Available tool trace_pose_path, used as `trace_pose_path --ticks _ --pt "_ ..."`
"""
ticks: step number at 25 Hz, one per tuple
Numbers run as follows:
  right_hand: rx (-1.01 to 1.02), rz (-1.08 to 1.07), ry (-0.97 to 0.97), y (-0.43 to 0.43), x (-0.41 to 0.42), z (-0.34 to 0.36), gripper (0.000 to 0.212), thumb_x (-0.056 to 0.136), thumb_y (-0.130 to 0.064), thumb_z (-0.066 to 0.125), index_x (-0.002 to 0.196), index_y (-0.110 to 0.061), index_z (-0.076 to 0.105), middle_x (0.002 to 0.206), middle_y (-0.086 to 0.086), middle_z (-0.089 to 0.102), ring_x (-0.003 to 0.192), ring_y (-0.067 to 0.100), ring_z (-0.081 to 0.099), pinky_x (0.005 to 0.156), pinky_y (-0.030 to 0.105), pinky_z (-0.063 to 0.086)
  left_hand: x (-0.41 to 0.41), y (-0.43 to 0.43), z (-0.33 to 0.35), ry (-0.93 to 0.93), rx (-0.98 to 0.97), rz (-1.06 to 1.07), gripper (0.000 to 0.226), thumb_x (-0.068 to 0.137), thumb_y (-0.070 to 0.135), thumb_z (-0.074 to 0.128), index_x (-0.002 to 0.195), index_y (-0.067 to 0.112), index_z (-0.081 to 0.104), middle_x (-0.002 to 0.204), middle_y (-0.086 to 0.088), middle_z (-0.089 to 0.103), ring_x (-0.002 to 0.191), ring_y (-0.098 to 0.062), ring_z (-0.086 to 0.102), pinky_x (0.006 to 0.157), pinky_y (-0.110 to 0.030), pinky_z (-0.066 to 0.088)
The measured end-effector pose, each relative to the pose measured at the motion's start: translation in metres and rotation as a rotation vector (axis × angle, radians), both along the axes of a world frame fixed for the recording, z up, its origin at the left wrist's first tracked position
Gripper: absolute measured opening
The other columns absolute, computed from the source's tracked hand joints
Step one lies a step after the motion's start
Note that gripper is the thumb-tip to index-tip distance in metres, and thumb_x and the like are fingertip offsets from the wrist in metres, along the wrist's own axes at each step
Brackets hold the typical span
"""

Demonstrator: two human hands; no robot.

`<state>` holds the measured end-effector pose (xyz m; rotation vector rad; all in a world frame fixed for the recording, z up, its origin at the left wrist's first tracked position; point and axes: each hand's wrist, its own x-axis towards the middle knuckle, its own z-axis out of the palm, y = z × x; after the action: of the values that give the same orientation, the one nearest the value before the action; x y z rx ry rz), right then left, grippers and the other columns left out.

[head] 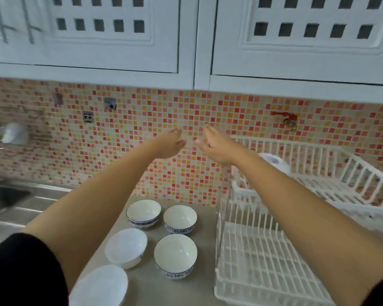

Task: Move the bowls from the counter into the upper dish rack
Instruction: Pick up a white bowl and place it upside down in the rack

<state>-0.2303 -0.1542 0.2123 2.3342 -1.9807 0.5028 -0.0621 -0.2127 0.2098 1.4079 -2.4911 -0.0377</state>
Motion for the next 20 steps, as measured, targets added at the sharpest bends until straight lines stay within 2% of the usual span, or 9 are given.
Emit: trace_pose_path --ticks 4,8,11,15,17,19,20 --pt "0.076 0.068 -0.03 -0.019 0.089 -0.056 0.069 0.098 -0.048 0.027 0.15 -0.01 0.003 0.16 0.006 0.0 0.146 0.021 0.005 0.117 0.041 0.014 0.09 -0.002 -0.049 -0.076 0.11 0.143 0.06 0.101 0.038 0.024 0.15 0.005 0.011 0.158 -0.013 0.014 0.146 -0.029 0.015 0.117 -0.04 0.016" --pt "0.282 0.07 -0.042 -0.025 0.16 -0.155 0.063 0.097 -0.044 0.039 0.146 -0.007 0.023 0.152 0.014 0.027 0.137 0.031 0.031 0.107 0.044 0.033 0.16 0.007 -0.131 -0.163 0.277 0.23 0.064 0.099 0.043 0.029 0.147 0.001 0.018 0.155 -0.018 0.023 0.143 -0.032 0.024 0.114 -0.041 0.022" --pt "0.513 -0.029 -0.077 -0.019 0.191 -0.24 0.066 0.093 -0.05 0.041 0.14 -0.005 0.033 0.144 0.015 0.037 0.127 0.033 0.043 0.101 0.042 0.04 0.197 0.013 -0.207 -0.2 0.441 0.283 0.063 0.099 0.043 0.029 0.144 -0.001 0.025 0.152 -0.02 0.03 0.14 -0.031 0.03 0.113 -0.04 0.025" --pt "0.745 -0.216 -0.229 0.004 0.217 -0.33 0.074 0.089 -0.055 0.046 0.143 -0.007 0.029 0.146 0.015 0.036 0.129 0.033 0.042 0.105 0.04 0.039 0.23 0.028 -0.301 -0.185 0.637 0.374 0.062 0.099 0.042 0.03 0.144 0.0 0.025 0.151 -0.019 0.031 0.139 -0.032 0.031 0.113 -0.04 0.027" --pt "0.816 -0.26 -0.274 0.014 0.225 -0.359 0.069 0.091 -0.048 0.047 0.142 -0.005 0.03 0.144 0.017 0.039 0.129 0.033 0.043 0.104 0.037 0.039 0.232 0.04 -0.326 -0.156 0.699 0.418 0.057 0.1 0.037 0.032 0.142 -0.001 0.026 0.147 -0.022 0.036 0.129 -0.036 0.043 0.103 -0.042 0.039" --pt "0.875 -0.291 -0.345 0.019 0.231 -0.369 0.058 0.092 -0.028 0.053 0.138 0.002 0.033 0.14 0.02 0.045 0.125 0.032 0.049 0.1 0.037 0.043 0.231 0.051 -0.333 -0.105 0.764 0.462 0.049 0.098 0.023 0.043 0.138 -0.002 0.03 0.137 -0.023 0.046 0.105 -0.033 0.057 0.077 -0.037 0.053" --pt "0.896 -0.302 -0.4 0.017 0.233 -0.37 0.053 0.089 -0.016 0.057 0.134 0.005 0.036 0.136 0.021 0.05 0.118 0.031 0.054 0.095 0.038 0.047 0.232 0.053 -0.332 -0.092 0.795 0.48 0.052 0.093 0.014 0.054 0.136 -0.003 0.031 0.134 -0.022 0.048 0.101 -0.032 0.059 0.073 -0.035 0.054"
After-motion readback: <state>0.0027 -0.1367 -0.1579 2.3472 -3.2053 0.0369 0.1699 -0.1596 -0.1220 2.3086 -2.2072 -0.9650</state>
